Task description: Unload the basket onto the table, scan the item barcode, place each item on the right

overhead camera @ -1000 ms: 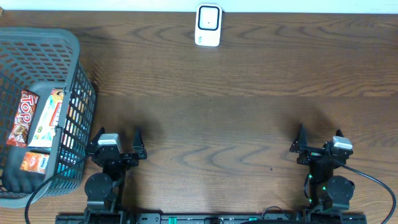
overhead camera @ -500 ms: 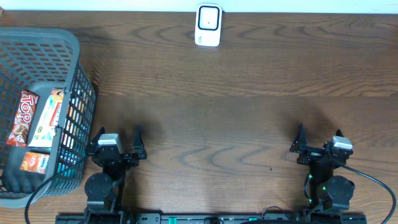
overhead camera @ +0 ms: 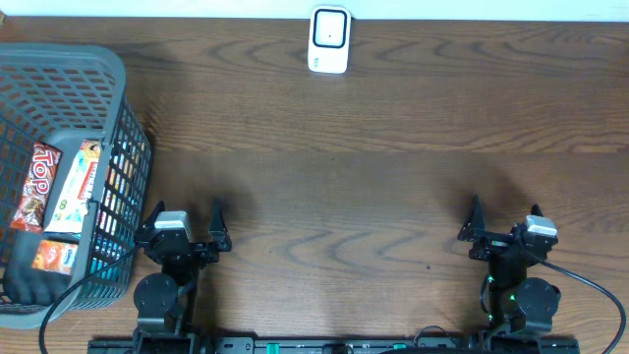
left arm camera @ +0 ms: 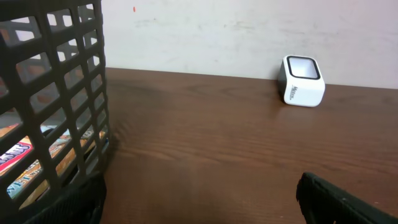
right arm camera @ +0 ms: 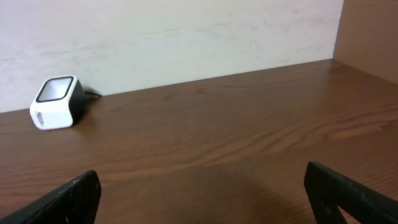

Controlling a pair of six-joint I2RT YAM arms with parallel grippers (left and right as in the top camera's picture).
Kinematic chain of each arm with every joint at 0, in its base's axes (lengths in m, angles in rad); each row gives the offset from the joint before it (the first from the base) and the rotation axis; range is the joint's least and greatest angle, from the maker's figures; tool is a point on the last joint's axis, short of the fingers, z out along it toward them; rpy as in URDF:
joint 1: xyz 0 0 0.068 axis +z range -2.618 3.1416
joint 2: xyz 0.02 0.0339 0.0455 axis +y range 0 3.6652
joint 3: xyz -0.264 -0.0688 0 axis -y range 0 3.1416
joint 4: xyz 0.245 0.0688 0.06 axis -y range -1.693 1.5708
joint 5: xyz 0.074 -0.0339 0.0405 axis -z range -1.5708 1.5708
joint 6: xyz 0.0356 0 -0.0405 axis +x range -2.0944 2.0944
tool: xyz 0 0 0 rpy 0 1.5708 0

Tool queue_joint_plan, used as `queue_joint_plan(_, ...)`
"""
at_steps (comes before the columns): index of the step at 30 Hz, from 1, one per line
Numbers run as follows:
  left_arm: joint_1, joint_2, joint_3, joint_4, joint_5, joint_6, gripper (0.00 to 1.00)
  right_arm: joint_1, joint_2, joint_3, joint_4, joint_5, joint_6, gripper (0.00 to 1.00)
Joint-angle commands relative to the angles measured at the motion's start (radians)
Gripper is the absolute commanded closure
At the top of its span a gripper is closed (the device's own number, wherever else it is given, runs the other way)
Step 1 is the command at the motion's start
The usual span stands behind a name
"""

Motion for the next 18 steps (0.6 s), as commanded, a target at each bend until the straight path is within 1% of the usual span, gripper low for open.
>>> queue_joint_plan(1, -0.003, 0.002, -0.029, -0.017, -0.031, 0.021, 0.02, 0.002, 0.002, -0.004, -0.001, 0.005, -0.013, 0.01)
queue_joint_plan(2, -0.003, 0.002, -0.029, -0.014, -0.018, 0.018, 0.02, 0.002, 0.002, -0.004, -0.001, 0.005, -0.013, 0.01)
queue_joint_plan(3, -0.003, 0.002, -0.027, -0.009, 0.034, 0.002, 0.02, 0.002, 0.002, -0.004, -0.001, 0.005, -0.013, 0.01)
queue_joint_plan(5, -0.003, 0.002, -0.022, 0.051, 0.184, -0.007, 0.02, 0.002, 0.002, -0.004, -0.001, 0.005, -0.013, 0.01)
queue_joint_plan(6, -0.003, 0.002, -0.011, 0.127, 0.322, -0.022, 0.02, 0.002, 0.002, -0.004, -0.001, 0.005, -0.013, 0.01)
queue_joint_plan(8, -0.003, 0.002, 0.004, 0.267, 0.42, -0.092, 0.02, 0.002, 0.002, -0.004, -0.001, 0.005, -0.013, 0.01)
queue_joint_plan(9, -0.003, 0.002, 0.017, 0.333, 0.436, -0.134, 0.02, 0.002, 0.002, -0.004, -0.001, 0.005, -0.013, 0.01)
queue_joint_plan(10, -0.003, 0.002, 0.027, 0.359, 0.447, -0.146, 0.02, 0.002, 0.002, -0.004, -0.001, 0.005, -0.013, 0.01)
queue_joint_plan(11, -0.003, 0.002, 0.064, 0.379, 0.449, -0.208, 0.02, 0.002, 0.002, -0.004, -0.001, 0.005, -0.013, 0.01)
queue_joint_plan(13, -0.003, 0.016, 0.127, 0.379, 0.449, -0.28, 0.02, 0.002, 0.002, -0.004, 0.0, 0.005, -0.013, 0.01)
queue_joint_plan(18, -0.002, 0.115, 0.307, 0.379, 0.449, -0.294, 0.02, 0.002, 0.002, -0.004, 0.0, 0.005, -0.013, 0.01)
